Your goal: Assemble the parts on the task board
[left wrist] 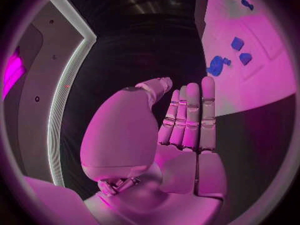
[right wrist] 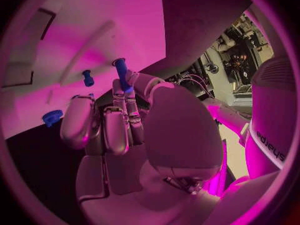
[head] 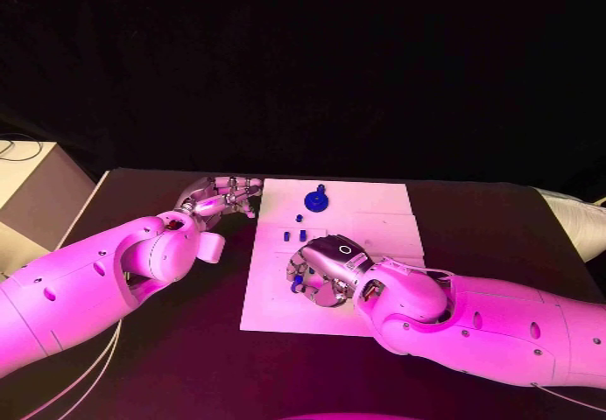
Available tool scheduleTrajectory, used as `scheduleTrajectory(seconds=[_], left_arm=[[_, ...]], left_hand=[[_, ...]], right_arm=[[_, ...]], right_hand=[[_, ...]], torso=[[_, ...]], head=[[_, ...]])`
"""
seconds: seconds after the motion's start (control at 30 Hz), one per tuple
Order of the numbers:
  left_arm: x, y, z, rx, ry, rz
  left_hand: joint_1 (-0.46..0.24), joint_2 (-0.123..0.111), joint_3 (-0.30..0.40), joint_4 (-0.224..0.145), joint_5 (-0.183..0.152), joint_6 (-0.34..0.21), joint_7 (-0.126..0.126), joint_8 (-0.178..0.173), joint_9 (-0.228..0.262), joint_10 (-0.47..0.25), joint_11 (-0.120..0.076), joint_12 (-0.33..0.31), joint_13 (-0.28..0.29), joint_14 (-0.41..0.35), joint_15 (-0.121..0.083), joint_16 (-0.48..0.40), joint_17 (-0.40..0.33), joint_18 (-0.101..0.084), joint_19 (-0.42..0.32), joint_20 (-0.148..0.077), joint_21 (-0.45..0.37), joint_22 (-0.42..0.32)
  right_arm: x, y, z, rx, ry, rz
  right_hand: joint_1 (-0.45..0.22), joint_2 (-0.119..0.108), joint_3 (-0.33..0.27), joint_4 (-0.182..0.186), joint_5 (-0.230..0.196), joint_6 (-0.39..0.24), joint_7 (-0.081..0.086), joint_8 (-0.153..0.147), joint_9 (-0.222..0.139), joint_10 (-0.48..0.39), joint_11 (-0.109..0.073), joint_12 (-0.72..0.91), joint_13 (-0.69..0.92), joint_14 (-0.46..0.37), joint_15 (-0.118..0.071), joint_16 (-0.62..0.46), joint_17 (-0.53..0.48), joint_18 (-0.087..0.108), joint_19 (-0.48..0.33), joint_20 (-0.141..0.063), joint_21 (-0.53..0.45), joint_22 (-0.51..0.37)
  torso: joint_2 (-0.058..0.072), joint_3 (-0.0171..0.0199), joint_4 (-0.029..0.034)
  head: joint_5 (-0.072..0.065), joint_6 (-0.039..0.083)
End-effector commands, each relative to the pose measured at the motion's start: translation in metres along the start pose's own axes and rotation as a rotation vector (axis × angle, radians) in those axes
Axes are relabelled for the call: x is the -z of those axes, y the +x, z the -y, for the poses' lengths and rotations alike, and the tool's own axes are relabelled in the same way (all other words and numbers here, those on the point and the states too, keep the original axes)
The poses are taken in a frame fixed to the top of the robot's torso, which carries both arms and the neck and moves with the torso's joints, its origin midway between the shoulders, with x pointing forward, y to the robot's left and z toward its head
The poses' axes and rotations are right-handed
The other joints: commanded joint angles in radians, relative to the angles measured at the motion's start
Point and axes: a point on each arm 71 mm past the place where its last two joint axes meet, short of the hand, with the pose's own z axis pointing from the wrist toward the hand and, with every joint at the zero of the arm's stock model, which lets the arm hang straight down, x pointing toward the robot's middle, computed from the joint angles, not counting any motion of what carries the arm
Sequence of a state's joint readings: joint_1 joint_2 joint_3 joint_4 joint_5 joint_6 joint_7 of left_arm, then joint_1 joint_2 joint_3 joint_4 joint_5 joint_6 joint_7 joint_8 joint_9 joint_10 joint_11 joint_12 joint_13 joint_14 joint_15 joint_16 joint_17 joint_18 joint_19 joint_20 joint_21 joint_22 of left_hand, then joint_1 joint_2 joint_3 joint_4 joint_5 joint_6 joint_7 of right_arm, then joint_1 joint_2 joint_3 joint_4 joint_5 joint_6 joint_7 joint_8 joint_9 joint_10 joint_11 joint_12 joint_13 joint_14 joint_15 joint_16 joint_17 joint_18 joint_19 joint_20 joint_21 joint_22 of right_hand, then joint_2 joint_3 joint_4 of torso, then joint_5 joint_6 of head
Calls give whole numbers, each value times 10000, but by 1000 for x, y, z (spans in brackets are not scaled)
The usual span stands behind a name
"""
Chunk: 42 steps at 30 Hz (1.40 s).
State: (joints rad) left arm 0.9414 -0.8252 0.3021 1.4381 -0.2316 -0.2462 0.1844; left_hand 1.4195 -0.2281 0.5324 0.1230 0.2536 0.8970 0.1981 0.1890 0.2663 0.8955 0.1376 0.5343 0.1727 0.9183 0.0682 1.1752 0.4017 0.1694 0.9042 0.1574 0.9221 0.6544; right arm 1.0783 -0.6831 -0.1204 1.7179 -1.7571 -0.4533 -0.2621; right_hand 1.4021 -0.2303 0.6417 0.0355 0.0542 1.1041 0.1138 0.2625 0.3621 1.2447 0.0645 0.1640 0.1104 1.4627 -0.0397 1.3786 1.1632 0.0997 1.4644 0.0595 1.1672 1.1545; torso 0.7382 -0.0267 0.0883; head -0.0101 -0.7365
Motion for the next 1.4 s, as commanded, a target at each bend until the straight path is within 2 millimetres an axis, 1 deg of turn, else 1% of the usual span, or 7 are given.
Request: scheduleTrajectory(seconds=[0.03, 0.33, 0.5, 0.67, 1.03, 1.4], left_arm=[[0, 2, 1, 26, 44, -167], [0, 1, 1, 16, 28, -149], [0, 1, 1, 17, 24, -153], [0, 1, 1, 14, 18, -148], [1, 0, 1, 4, 16, -124], [1, 0, 1, 2, 11, -124]], left_hand=[[-9, 78, -2, 46, 3, 22, 51, -12, -9, -83, 6, 36, -17, 81, -10, -65, -9, 159, 77, 23, -35, -9], [-5, 81, -7, 65, 5, 22, 50, -12, -12, -89, 6, 43, -19, 82, -11, -69, -14, 158, 87, 22, -52, -23], [-5, 81, -7, 65, 5, 22, 50, -12, -12, -89, 6, 43, -19, 82, -11, -69, -14, 158, 87, 22, -52, -23], [-5, 81, -7, 65, 5, 22, 50, -12, -12, -89, 6, 43, -19, 82, -11, -69, -14, 158, 87, 22, -52, -23], [-5, 81, -7, 65, 5, 22, 50, -12, -12, -89, 6, 43, -19, 82, -11, -69, -14, 158, 87, 22, -52, -23], [8, 98, -5, 87, 8, 25, 48, -11, -16, -91, 3, 53, -22, 83, -12, -73, -19, 159, 100, 21, -72, -39]], right_arm=[[0, 4, 1, 372, -37, -198], [-2, 8, 2, 593, -69, -364], [-3, 11, 1, 588, -93, -452], [-2, 13, 2, 602, -62, -536], [3, 12, 2, 566, -80, -414], [6, 9, 2, 572, -111, -157]], right_hand=[[349, 402, 430, -445, 39, 10, 55, 32, 18, 295, -211, 109, 955, 361, 1, 64, 3, -82, 7, -41, 40, 21], [344, 399, 434, -451, 47, 10, 56, 31, 20, 293, -209, 108, 960, 362, 2, 67, 10, -86, 10, -40, 54, 37], [327, 391, 436, -457, 58, 8, 59, 29, 22, 287, -206, 105, 968, 357, 5, 57, -15, -85, 7, -38, 49, 34], [322, 389, 437, -458, 59, 7, 60, 29, 23, 285, -205, 105, 971, 358, 6, 60, -8, -90, 11, -38, 70, 56], [313, 388, 445, -469, 64, 16, 56, 33, 28, 290, -207, 107, 982, 359, 7, 66, 4, -98, 18, -35, 104, 94], [306, 386, 457, -486, 74, 26, 51, 37, 35, 298, -211, 111, 997, 354, 7, 57, -18, -97, 16, -34, 105, 96]], torso=[[2, -1, 0], [-2, 7, -2], [-1, 4, -11], [-5, 4, -1], [-1, 5, -4], [0, 8, -6]], head=[[2, -1], [10, -1], [3, -11], [-3, -26], [29, -32], [15, -13]])
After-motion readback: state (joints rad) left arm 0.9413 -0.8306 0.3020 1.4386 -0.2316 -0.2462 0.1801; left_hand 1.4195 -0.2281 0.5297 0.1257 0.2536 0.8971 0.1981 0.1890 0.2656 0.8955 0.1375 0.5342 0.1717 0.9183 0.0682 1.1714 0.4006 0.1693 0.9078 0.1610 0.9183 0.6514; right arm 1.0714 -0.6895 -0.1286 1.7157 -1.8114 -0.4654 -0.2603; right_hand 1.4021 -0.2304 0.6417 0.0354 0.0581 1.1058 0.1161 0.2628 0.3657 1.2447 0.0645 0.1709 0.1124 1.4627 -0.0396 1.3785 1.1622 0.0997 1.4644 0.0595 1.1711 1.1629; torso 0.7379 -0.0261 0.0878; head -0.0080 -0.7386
